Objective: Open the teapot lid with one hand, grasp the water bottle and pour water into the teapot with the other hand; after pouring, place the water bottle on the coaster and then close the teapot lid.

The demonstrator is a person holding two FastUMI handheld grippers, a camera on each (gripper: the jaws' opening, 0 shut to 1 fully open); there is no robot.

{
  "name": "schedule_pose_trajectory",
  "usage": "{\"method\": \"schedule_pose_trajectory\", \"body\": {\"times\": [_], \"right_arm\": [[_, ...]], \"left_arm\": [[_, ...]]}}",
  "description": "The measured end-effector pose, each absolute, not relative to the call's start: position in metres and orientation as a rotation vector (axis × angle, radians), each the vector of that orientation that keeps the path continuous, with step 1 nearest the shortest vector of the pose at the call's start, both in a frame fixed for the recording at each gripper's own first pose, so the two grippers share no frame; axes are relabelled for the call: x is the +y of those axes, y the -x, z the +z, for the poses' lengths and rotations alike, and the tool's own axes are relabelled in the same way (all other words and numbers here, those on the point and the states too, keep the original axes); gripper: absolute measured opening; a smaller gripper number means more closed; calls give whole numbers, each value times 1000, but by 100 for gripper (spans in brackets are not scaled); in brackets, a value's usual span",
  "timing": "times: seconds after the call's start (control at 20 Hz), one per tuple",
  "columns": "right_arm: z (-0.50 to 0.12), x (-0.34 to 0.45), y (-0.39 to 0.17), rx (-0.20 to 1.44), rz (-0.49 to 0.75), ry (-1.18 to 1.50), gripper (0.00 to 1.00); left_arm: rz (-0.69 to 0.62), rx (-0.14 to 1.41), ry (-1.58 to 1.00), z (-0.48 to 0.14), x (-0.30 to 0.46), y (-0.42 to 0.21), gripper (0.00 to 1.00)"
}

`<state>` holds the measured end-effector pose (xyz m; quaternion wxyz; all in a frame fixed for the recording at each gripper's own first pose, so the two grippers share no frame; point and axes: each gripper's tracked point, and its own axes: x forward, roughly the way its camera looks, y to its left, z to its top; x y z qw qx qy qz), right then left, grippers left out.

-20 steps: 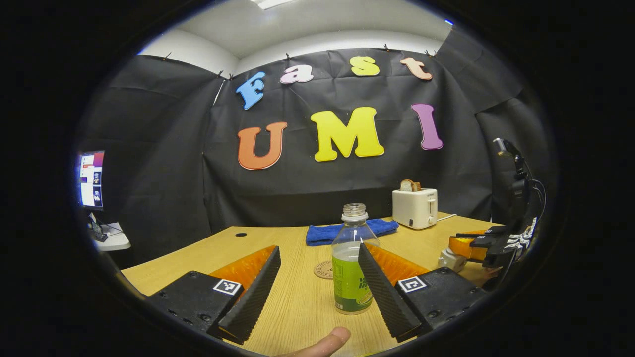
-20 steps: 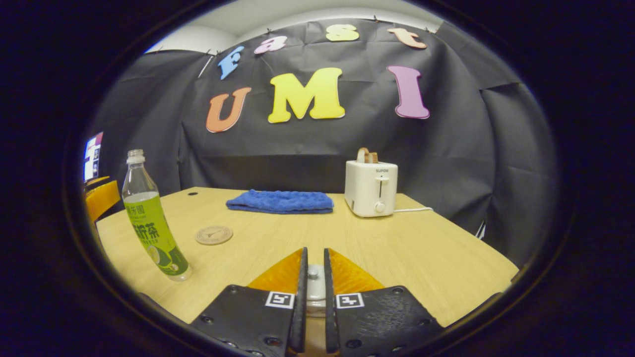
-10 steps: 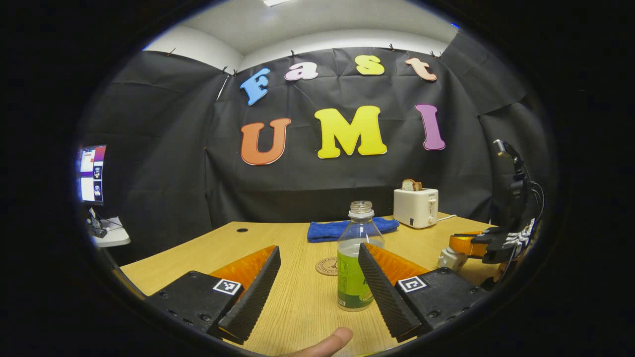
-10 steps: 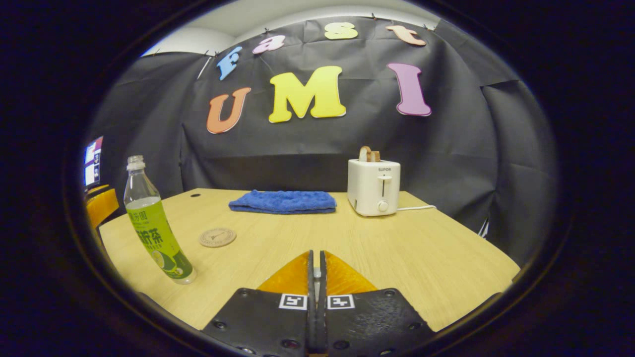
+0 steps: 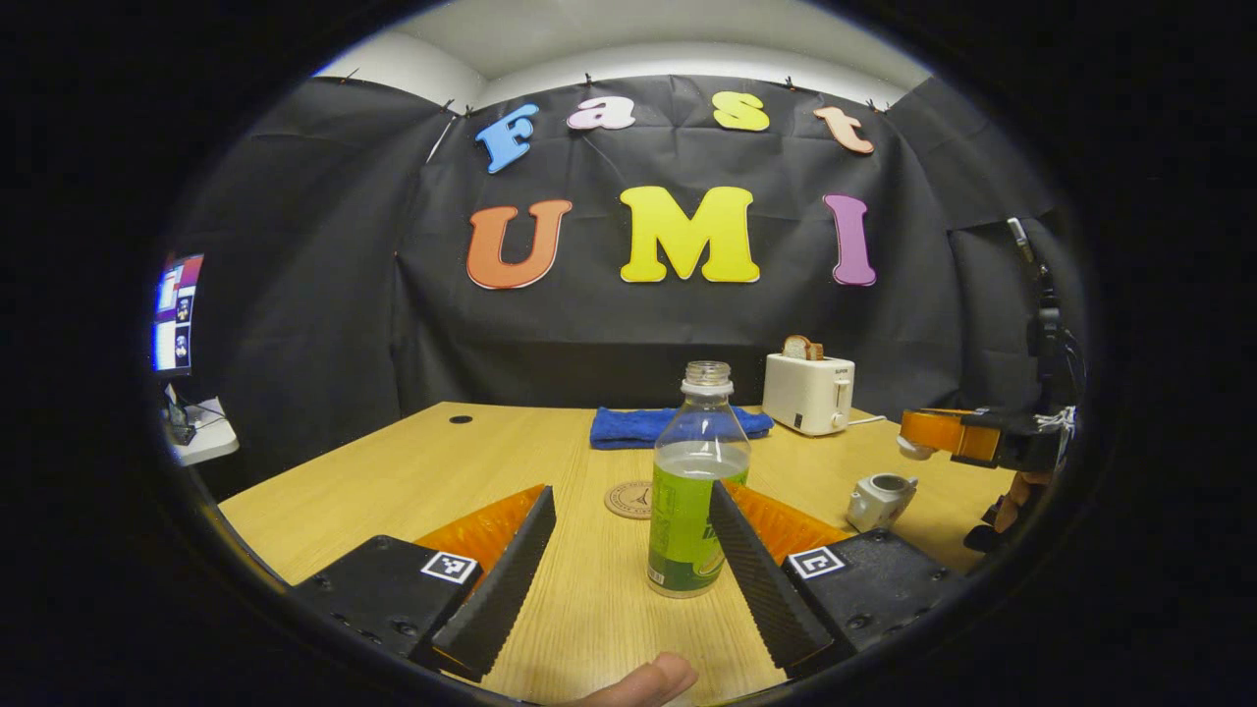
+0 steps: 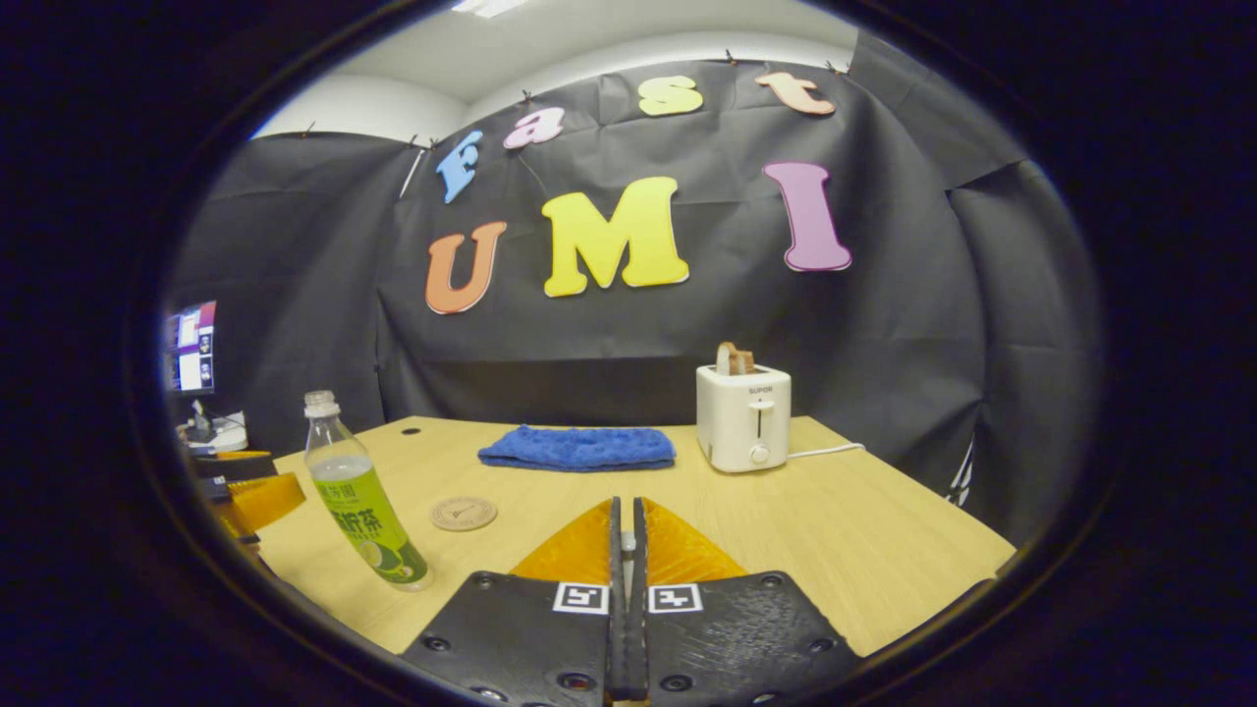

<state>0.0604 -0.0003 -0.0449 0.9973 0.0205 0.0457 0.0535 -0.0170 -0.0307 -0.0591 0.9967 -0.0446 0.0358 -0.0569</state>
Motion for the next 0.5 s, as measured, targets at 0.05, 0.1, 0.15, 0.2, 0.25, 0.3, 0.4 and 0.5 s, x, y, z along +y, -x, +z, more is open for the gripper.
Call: {"method": "schedule_pose_trajectory", "body": {"times": [0.05, 0.1, 0.15, 0.2, 0.25, 0.3, 0.4, 0.5], "right_arm": [[-43, -2, -57, 86, 104, -32, 0], [-40, -4, -54, 81, 102, -24, 0], [-37, -6, -52, 75, 99, -24, 0], [-36, -7, -50, 73, 99, -27, 0], [-36, -8, -48, 73, 98, -30, 0], [-36, -10, -47, 74, 98, -33, 0], [-37, -16, -47, 79, 91, -29, 0], [-40, -20, -47, 88, 82, -25, 0]], "left_arm": [[-130, 82, 92, -62, -37, 17, 99], [-147, 87, 91, -65, -43, 15, 96], [-158, 91, 89, -68, -48, 12, 99], [-165, 102, 88, -72, -51, 8, 99], [-169, 114, 87, -76, -55, 5, 99], [-173, 123, 88, -78, -58, 0, 99], [-191, 130, 95, -80, -68, -8, 99], [-201, 129, 94, -83, -76, -17, 99]]}}
